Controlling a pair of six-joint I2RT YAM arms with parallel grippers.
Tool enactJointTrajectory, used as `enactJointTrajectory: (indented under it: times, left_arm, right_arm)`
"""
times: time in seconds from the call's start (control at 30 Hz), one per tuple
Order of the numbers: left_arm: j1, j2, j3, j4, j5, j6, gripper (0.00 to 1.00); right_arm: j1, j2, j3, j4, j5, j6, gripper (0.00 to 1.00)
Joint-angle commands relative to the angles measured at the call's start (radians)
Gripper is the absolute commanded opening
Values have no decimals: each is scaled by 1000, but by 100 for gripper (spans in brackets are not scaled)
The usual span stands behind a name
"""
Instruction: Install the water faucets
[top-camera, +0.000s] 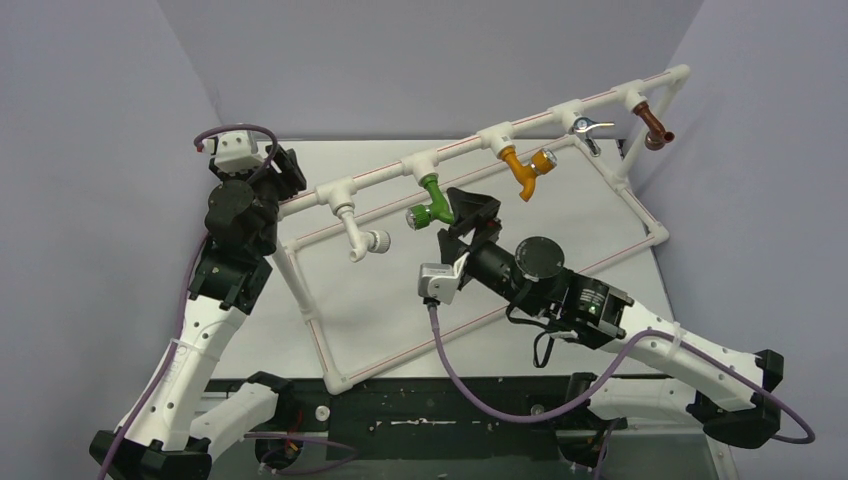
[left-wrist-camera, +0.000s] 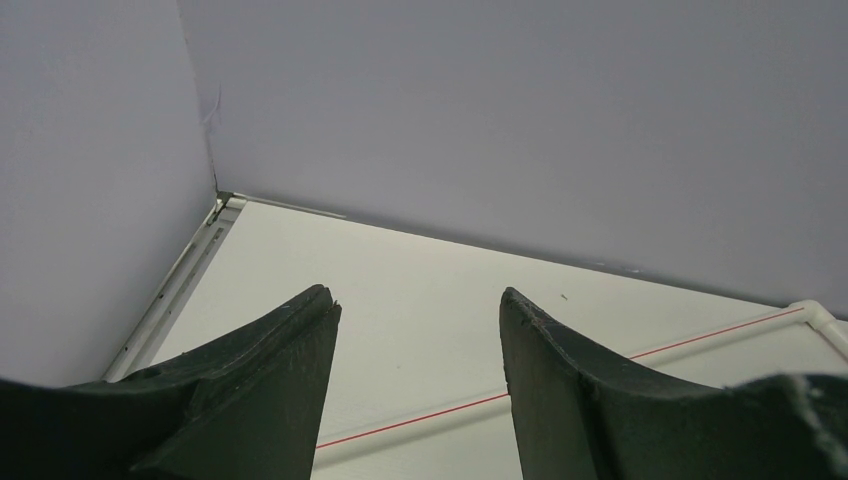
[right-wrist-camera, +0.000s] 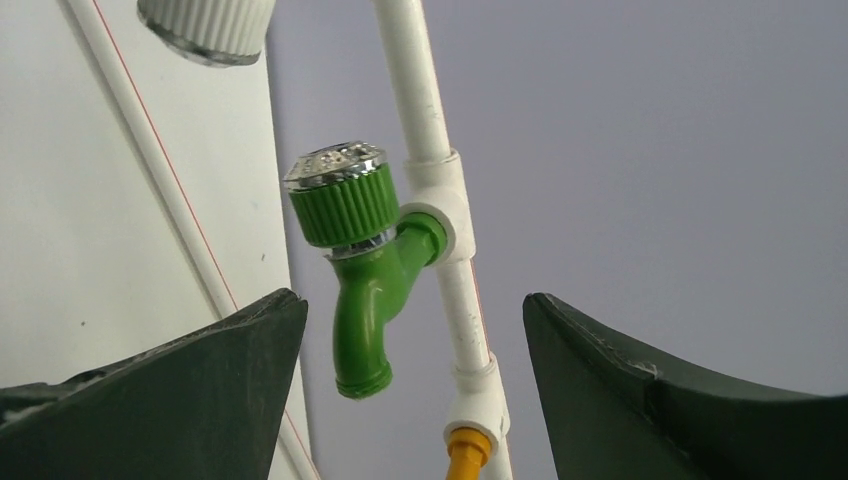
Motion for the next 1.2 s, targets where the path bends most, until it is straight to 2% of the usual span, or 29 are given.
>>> enactJointTrajectory:
  times: [0.0,0.17,0.27,0.5,0.6,0.77,1.0,1.17]
  left_arm:
    - [-6,38,-53,-233,35,30,58]
    - [-7,38,-53,-233,37,29,58]
    - [-8,39,-53,-232,38,29,58]
    - [-8,40,-53,-231,41,27,58]
    - [-8,38,-54,-231,41,26,58]
    - [-10,35,-57,-229,38,26,58]
    - [-19,27,-56,-230,33,27,58]
    - [-25,26,-55,-229,26,26,59]
  right_arm:
    - [9,38,-24,66,103,-147,82]
    - [12,81,-71,189,180,-210,77]
    - [4,98,-91,294,196,-223,70]
    - [-23,137,-94,377,180,-198,53]
    - [-42,150,-90,396,165,-151,40]
    - [-54,160,-88,434,140,-43,0]
    - [-73,141,-96,543,110,180,0]
    - [-72,136,-108,534,118,160,0]
